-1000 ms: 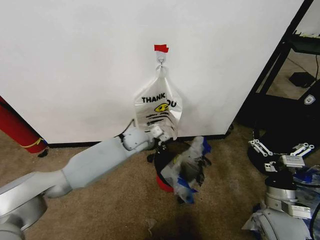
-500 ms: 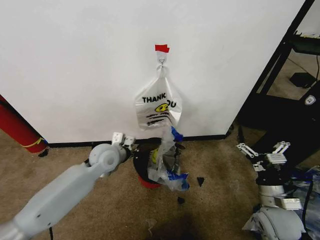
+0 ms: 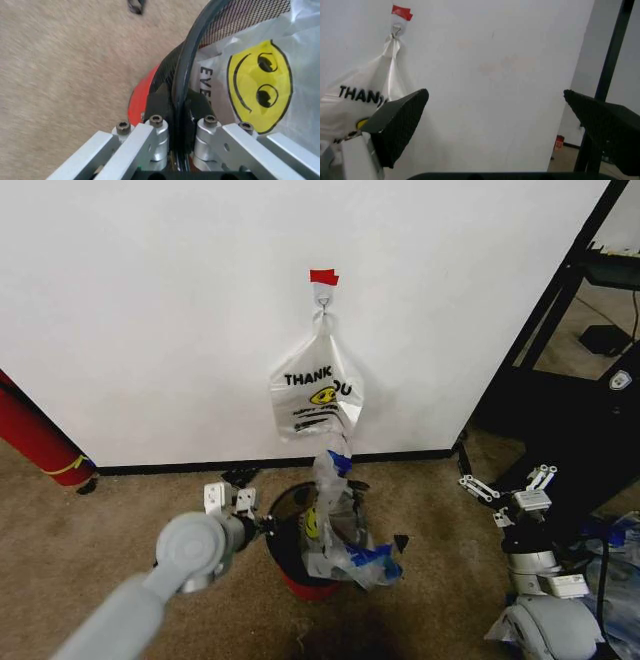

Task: Pick up the garbage bag from the wall and place it over the trash bin.

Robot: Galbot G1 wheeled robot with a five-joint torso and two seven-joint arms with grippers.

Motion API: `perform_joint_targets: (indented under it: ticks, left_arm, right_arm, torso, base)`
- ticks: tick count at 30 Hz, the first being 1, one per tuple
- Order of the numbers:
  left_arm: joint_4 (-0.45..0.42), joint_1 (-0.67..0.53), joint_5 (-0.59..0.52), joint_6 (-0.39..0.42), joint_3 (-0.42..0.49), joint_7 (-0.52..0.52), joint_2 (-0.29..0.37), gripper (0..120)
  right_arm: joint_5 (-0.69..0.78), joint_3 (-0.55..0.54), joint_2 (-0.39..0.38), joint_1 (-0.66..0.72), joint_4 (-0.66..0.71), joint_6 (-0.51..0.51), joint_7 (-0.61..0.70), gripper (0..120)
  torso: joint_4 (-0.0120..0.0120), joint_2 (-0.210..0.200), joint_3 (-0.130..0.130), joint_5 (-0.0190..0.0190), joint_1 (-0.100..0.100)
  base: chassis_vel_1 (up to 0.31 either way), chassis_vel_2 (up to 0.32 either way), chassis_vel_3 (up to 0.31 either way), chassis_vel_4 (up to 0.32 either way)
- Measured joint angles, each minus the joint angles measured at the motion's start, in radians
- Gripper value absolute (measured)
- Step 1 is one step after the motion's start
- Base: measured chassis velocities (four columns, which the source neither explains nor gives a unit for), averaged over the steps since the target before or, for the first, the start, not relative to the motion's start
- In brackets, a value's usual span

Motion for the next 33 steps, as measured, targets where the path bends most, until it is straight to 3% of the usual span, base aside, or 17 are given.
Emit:
perform_joint_targets:
  ticks: [5,10,15,23,30,33]
  left_arm:
    - [0.0,0.025,0.104,0.0,0.03,0.062,-0.067,3]
    - [0.009,0.02,0.186,0.0,0.048,0.117,-0.077,3]
    - [0.032,0.002,0.196,0.0,0.064,0.099,-0.085,3]
    - [0.028,-0.009,0.197,0.0,0.07,0.083,-0.073,30]
    - [-0.056,0.013,0.216,0.0,0.039,0.109,-0.017,54]
    - [-0.113,0.035,0.3,-0.004,0.03,0.161,0.009,66]
  right_arm:
    - [-0.002,0.006,-0.008,-0.017,0.01,0.013,0.0,100]
    - [-0.006,0.007,-0.01,-0.024,0.009,0.025,0.0,100]
    - [-0.011,0.003,-0.008,-0.025,0.007,0.029,-0.003,100]
    - [-0.02,-0.006,0.0,-0.019,-0.001,0.034,-0.014,100]
    - [-0.022,-0.009,0.003,-0.013,-0.008,0.036,-0.021,100]
    - [-0.022,-0.009,0.003,-0.009,-0.012,0.035,-0.023,100]
  torso:
    - [-0.0002,0.0,0.0,0.0,0.0]
    - [0.0,0.0,0.0,0.0001,0.0]
    - [0.0,0.0,0.0,0.0001,0.0]
    - [0.0,0.0,0.0,0.0001,0.0]
    - [0.0001,0.0,0.0,0.0,0.0]
    - [-0.0001,0.0,0.0,-0.0001,0.0]
  base:
    - [0.0,0.0,0.0,0.0]
    - [0.0,0.0,0.0,0.0]
    - [0.0,0.0,0.0,0.0]
    - [0.0,0.0,0.0,0.0]
    - [0.0,0.0,0.0,0.0]
    - [0.0,0.0,0.0,0.0]
